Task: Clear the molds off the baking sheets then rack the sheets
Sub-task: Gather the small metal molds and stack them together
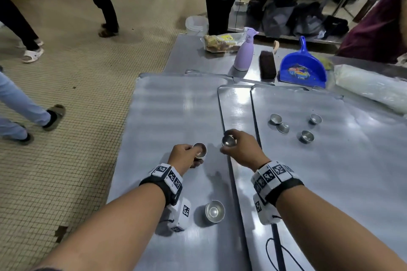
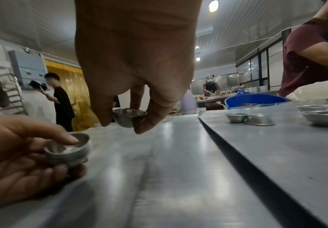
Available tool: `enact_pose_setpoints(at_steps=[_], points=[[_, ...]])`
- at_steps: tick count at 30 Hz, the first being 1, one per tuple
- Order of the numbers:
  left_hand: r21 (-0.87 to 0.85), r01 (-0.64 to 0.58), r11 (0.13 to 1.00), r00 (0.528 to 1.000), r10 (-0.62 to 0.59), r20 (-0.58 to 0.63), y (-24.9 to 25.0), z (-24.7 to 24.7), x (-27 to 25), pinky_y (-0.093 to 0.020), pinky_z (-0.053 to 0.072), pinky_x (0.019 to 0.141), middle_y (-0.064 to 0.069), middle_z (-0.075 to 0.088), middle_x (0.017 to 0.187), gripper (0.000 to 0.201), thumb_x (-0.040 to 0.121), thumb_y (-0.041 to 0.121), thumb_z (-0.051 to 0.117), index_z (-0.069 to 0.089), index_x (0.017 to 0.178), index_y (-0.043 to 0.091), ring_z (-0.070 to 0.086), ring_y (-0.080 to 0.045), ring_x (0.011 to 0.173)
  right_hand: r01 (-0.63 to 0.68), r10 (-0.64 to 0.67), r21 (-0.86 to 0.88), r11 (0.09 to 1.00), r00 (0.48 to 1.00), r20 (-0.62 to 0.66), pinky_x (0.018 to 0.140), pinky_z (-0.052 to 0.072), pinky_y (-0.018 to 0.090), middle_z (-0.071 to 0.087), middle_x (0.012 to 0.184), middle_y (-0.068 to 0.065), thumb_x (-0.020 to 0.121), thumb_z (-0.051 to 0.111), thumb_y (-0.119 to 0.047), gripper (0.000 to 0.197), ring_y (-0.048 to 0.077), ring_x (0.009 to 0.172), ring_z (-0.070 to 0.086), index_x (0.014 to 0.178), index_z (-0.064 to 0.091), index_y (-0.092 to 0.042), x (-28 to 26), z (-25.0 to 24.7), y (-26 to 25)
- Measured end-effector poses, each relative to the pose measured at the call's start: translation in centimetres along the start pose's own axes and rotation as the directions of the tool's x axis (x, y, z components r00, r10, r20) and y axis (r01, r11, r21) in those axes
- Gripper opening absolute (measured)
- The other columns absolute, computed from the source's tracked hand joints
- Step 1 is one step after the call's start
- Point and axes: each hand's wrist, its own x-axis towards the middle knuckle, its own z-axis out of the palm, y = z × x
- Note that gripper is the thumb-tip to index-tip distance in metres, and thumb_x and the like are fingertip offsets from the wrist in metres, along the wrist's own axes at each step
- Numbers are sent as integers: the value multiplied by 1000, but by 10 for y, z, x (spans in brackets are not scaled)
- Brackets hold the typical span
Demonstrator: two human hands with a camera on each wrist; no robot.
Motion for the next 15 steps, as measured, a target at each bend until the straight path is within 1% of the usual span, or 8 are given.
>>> enact_pose_setpoints(at_steps=[2,3,4,5,7,8,12,15], points=[[-28,4,1000,1000,-3,25,4,-4,-8,-27,57,57,-14,67,81,10,91,10,67,67,91,0,68,-17,56,58,-56,72,996,998,-24,89,51,31,68,113,2,75,80,-28,53,19,101,65,125,64,-22,-12,6,-15],[-33,-8,999,999,9,50,8,-5,-13,-25,57,56,-11,67,84,9,93,10,65,67,95,1,68,-13,58,84,-81,96,992,996,-33,91,52,32,68,116,2,75,81,-29,58,18,101,65,129,62,-21,-17,10,-22],[-53,-23,998,998,26,64,12,-6,-17,-24,56,57,-11,67,85,10,96,10,62,67,95,2,68,-11,61,103,-99,120,987,994,-39,92,52,32,67,119,1,75,82,-31,63,17,102,65,133,59,-20,-23,12,-29],[-102,-16,995,997,23,71,16,-6,-22,-26,58,59,-13,67,85,14,96,11,59,68,92,1,68,-16,65,116,-111,134,984,993,-45,92,53,32,67,121,1,75,83,-35,68,17,103,65,136,57,-19,-28,15,-35],[-228,15,974,997,3,79,24,-3,-29,-38,60,69,-18,68,79,25,95,18,55,69,83,1,67,-26,70,146,-140,102,984,988,-69,92,53,32,68,123,-1,76,82,-39,68,17,107,66,136,58,-20,-36,18,-43],[-255,18,967,995,7,98,29,1,-32,-41,59,71,-16,68,76,29,95,23,52,68,82,2,66,-26,69,157,-151,64,986,985,-86,91,52,31,69,122,-1,77,82,-40,66,17,107,66,135,58,-21,-39,19,-45],[-274,5,962,986,41,160,45,13,-47,-41,55,73,-6,67,64,34,98,28,46,66,85,3,62,-13,51,141,-135,21,990,976,-172,79,49,27,73,111,-2,77,80,-46,61,18,97,67,130,59,-27,-48,12,-47],[-263,-12,965,984,57,166,49,21,-54,-41,56,73,-8,69,69,34,98,28,47,67,87,3,63,-15,53,149,-138,42,988,971,-194,82,49,25,73,113,-3,76,81,-47,64,17,100,67,132,59,-28,-54,2,-42]])
